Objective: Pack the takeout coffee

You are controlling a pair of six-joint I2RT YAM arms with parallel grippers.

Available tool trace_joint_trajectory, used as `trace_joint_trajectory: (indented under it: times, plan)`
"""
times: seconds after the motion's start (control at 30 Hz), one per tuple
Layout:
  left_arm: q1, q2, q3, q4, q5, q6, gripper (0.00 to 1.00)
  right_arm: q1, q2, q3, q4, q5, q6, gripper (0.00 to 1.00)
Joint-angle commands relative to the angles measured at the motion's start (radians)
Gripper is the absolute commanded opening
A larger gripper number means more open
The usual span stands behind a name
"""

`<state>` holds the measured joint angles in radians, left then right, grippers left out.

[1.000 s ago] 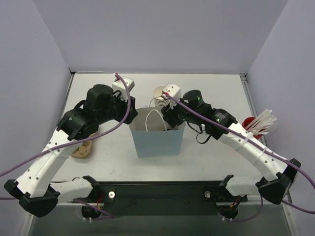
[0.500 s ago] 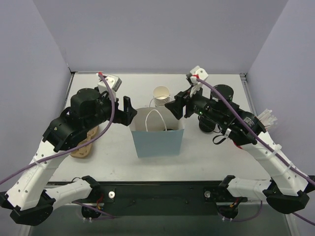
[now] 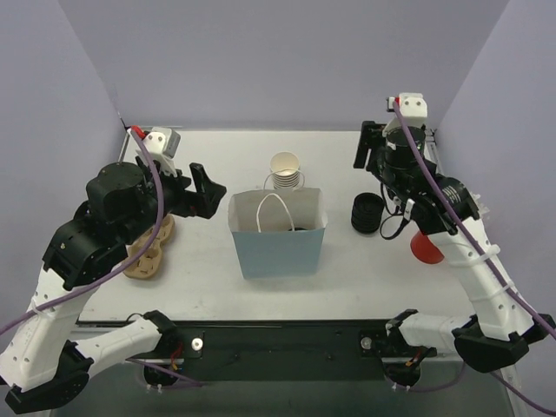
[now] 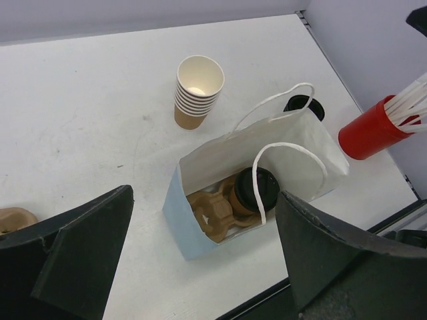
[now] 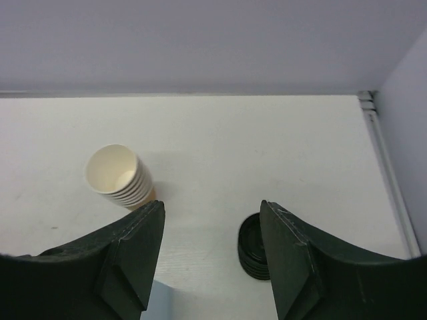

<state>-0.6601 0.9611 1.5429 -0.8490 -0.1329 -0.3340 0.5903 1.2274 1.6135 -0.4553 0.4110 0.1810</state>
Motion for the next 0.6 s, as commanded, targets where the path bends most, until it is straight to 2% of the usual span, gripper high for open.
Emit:
trace_joint_trajectory:
  times: [0.0, 0.17, 0.2, 0.33, 0.43, 0.57]
  plan:
    - [0.001, 0.048, 0.107, -0.131, -0.073, -0.057, 0.97, -0.154, -0.112, -0.072, -0.110, 0.143, 0.044, 0.60]
    - [0.002, 0.070, 0.066, -0.156, -0.017, -0.062, 0.97, -0.383, -0.184, -0.170, -0.204, 0.071, 0.107, 0.58]
    - [0.002, 0.085, 0.066, -0.160, -0.007, -0.069, 0.97, -0.464, -0.192, -0.173, -0.253, 0.022, 0.129, 0.58]
    - [0.002, 0.110, 0.045, -0.139, 0.085, -0.091, 0.97, -0.651, -0.193, -0.184, -0.422, -0.059, 0.208, 0.58]
    - [0.002, 0.111, 0.028, -0.150, 0.133, -0.088, 0.97, -0.748, -0.198, -0.207, -0.535, -0.112, 0.245, 0.54]
    - [0.002, 0.056, -0.036, -0.121, 0.187, -0.065, 0.97, -0.788, -0.226, -0.269, -0.614, -0.113, 0.278, 0.50]
